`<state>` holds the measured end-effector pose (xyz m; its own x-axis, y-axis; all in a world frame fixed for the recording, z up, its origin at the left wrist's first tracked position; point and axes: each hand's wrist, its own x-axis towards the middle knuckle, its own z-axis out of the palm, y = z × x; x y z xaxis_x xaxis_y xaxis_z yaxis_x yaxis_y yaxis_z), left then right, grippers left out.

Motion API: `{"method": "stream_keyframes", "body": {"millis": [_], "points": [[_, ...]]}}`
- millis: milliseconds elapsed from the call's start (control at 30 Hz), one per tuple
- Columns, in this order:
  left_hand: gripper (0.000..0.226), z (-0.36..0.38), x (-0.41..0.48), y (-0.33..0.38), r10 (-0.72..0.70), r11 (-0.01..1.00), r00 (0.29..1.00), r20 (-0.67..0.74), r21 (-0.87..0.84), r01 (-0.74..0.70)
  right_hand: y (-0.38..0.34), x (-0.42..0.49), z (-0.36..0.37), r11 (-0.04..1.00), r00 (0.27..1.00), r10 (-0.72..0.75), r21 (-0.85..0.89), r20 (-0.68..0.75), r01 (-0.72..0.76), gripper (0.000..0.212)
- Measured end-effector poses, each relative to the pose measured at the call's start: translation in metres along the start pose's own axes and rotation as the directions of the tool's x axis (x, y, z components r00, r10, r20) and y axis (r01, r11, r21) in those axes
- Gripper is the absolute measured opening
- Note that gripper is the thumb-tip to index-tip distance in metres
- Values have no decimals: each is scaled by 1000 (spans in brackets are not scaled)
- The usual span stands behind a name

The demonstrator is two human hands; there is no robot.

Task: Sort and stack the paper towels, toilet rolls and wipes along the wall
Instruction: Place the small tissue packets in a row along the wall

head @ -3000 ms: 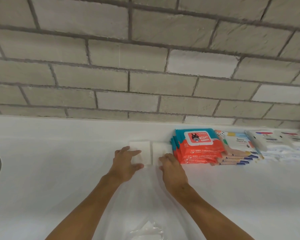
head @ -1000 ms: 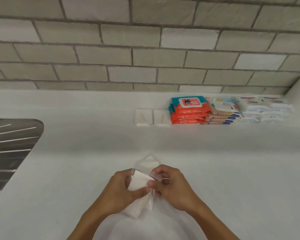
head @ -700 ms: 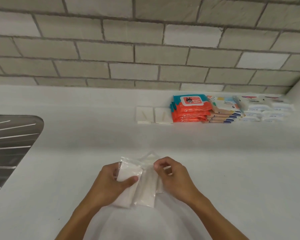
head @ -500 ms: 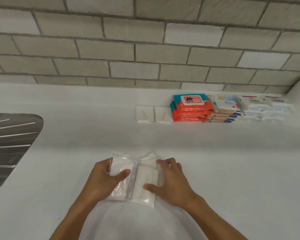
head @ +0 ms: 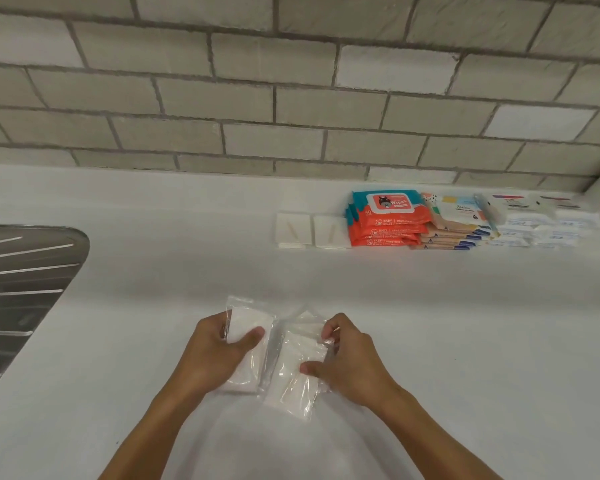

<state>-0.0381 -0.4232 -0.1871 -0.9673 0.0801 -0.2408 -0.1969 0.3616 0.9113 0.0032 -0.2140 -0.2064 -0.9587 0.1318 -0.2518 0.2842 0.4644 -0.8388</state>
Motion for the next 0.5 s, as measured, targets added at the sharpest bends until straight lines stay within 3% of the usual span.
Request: {"method": "stream_keyframes", "body": {"millis": [100, 233, 367, 500], "points": [[3, -2, 8, 2, -33, 998, 999, -1, -51, 33, -4, -1, -7, 994, 1000, 8, 107, 30, -11, 49], [11, -3, 20, 10, -73, 990, 997, 31, -120, 76, -12, 3, -21, 971, 994, -27, 240, 110, 0, 18], [14, 0, 38, 26, -57, 986, 995, 76, -150, 67, -20, 15, -32, 919, 996, -31, 394, 86, -5, 18], [20, 1, 63, 49, -28, 981, 991, 129, -186, 52, -25, 39, -42, 839, 999, -22, 543, -31, 35, 23]]}}
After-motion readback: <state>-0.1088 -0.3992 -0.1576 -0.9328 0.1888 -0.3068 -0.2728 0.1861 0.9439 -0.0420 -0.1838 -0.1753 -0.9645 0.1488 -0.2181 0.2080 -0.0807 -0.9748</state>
